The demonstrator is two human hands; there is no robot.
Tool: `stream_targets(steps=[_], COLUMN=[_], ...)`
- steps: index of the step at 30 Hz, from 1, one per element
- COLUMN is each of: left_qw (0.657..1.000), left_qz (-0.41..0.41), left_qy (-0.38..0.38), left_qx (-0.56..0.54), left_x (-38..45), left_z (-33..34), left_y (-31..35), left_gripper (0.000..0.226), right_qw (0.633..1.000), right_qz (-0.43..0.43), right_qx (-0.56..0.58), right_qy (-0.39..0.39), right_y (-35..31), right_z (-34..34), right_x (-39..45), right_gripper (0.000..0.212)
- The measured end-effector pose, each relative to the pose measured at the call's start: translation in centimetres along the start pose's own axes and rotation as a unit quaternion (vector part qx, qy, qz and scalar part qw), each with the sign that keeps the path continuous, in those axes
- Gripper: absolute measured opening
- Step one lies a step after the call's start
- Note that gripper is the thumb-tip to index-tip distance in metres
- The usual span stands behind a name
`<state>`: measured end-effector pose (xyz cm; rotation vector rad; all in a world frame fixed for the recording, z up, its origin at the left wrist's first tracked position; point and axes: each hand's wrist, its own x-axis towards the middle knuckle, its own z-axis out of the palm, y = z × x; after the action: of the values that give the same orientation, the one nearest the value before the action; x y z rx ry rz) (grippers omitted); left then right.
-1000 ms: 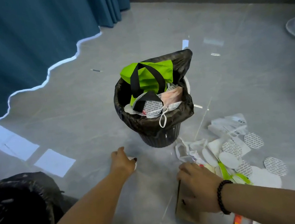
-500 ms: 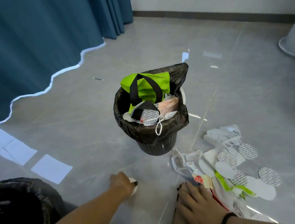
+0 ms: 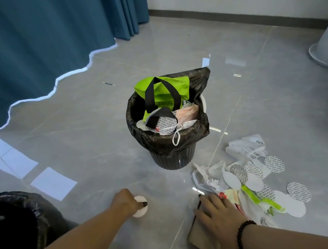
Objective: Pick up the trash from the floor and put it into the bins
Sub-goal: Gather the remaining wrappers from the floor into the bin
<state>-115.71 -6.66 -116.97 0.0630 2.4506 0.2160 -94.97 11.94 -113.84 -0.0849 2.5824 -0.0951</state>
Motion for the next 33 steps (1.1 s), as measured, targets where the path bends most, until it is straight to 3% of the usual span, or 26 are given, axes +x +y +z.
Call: stream_targets(steps=[3, 5, 10, 13, 16, 19, 21, 25, 27, 29, 31, 33], left_qw=[0.997, 0.986, 0.930, 0.894, 0.855, 0.844, 0.851, 0.879, 0.878, 0.870, 0.866, 0.872], left_qz=[0.052, 0.074, 0.093, 0.148, 0.200, 0.197, 0.177, 0.154, 0.159, 0.175, 0.189, 0.197], left_qy=[-0.033, -0.027, 0.053, 0.128, 0.156, 0.175, 0.193, 0.191, 0.182, 0.192, 0.194, 0.167], left_qx=[-0.039, -0.147, -0.351, -0.403, -0.452, -0.467, -0.455, -0.409, -0.412, -0.420, -0.421, -0.416], left_x=[-1.5, -2.8, -8.4, -11.3, -12.2, -11.1, -9.6, -7.5, -7.8, -8.6, -9.7, -11.1], left_z=[-1.8, -3.7, -10.0, -13.8, -16.5, -17.7, -17.5, -15.8, -14.9, -14.3, -14.1, -14.3], left_y=[1.5, 2.8, 4.9, 5.8, 7.7, 10.0, 10.9, 11.1, 10.7, 9.9, 9.1, 8.7], left_gripper=[0.033, 0.030, 0.013, 0.004, 0.009, 0.010, 0.009, 0.011, 0.015, 0.016, 0.012, 0.007], right_qw=[0.999, 0.997, 0.995, 0.995, 0.994, 0.981, 0.983, 0.980, 0.975, 0.970, 0.964, 0.948], right_qz=[0.038, 0.064, 0.089, 0.095, 0.103, 0.127, 0.126, 0.099, 0.079, 0.047, 0.060, 0.033], right_qx=[-0.012, 0.000, 0.014, 0.018, 0.024, 0.073, 0.055, 0.078, 0.067, 0.085, 0.130, 0.183], right_qy=[-0.035, -0.054, -0.034, -0.019, 0.019, 0.125, 0.123, 0.153, 0.197, 0.225, 0.226, 0.258], right_y=[0.0, 0.0, 0.2, 0.1, 0.1, -0.3, -1.2, -2.4, -2.1, -1.5, -0.6, 0.8], right_z=[-0.6, -1.0, -2.3, -3.2, -2.6, 0.6, 0.5, 0.5, 0.5, 0.1, -2.3, -4.2], right_x=[0.5, 0.9, 1.7, 1.5, 1.5, 2.0, 1.0, -0.8, -1.5, -2.2, -3.5, -4.3], right_gripper=[0.089, 0.083, 0.071, 0.068, 0.069, 0.030, 0.020, 0.050, 0.034, 0.032, 0.049, 0.085])
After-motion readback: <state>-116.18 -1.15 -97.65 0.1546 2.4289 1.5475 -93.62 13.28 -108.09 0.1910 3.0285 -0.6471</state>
